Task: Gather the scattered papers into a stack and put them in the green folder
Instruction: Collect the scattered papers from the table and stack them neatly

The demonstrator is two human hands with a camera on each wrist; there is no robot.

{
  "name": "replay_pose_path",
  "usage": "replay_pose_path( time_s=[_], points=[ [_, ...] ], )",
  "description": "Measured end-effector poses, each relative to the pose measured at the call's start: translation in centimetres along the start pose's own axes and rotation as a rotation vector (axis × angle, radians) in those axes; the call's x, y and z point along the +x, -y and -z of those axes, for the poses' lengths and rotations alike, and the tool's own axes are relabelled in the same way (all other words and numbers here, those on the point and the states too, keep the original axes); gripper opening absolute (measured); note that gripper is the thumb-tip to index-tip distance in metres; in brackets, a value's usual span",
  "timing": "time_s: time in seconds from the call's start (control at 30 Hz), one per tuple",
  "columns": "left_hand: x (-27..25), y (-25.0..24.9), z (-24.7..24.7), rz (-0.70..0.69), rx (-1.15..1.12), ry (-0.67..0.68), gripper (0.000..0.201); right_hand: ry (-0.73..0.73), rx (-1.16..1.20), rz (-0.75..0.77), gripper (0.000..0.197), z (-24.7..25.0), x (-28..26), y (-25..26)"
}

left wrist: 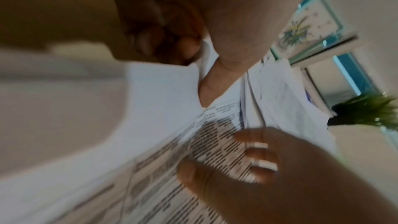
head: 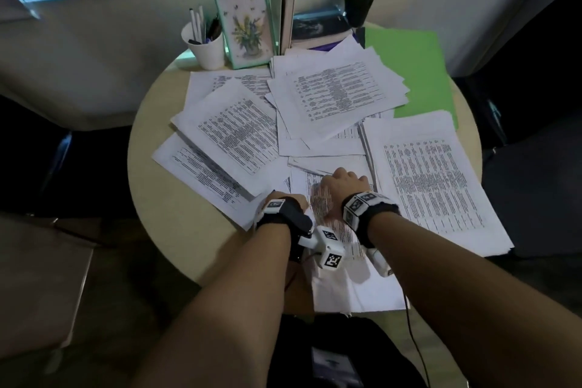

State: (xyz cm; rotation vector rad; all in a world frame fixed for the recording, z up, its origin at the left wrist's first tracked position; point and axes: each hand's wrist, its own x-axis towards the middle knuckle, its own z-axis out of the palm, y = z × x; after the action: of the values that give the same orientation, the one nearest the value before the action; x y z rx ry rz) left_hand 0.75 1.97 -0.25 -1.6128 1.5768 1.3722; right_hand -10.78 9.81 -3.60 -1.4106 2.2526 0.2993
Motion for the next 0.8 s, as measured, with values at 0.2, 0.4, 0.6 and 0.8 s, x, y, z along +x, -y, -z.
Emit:
replay_pose_path(
  time_s=[0.2, 0.4, 0.6, 0.8],
  points=[
    [-0.1, 0.5, 3.8, -0.169, 0.305, -0.007, 0.037, -0.009, 0.129, -0.047, 0.06, 1.3, 0.5, -1.1],
    [-0.7, 2.0, 6.1, -0.153, 0.271, 0.017, 0.046, 0.012, 0.066, 0.034, 0.052, 1.5, 1.4, -0.5],
    [-0.4, 2.6, 6.8, -0.129, 0.334, -0.049, 0.047, 0.081, -0.039, 0.002, 0.071, 2.0, 2.1, -1.1],
    [0.1, 2.8, 6.1, -0.064, 0.381, -0.07, 0.048, -0.045, -0.064, 0.021, 0.088, 0.7, 1.8, -2.0]
  ],
)
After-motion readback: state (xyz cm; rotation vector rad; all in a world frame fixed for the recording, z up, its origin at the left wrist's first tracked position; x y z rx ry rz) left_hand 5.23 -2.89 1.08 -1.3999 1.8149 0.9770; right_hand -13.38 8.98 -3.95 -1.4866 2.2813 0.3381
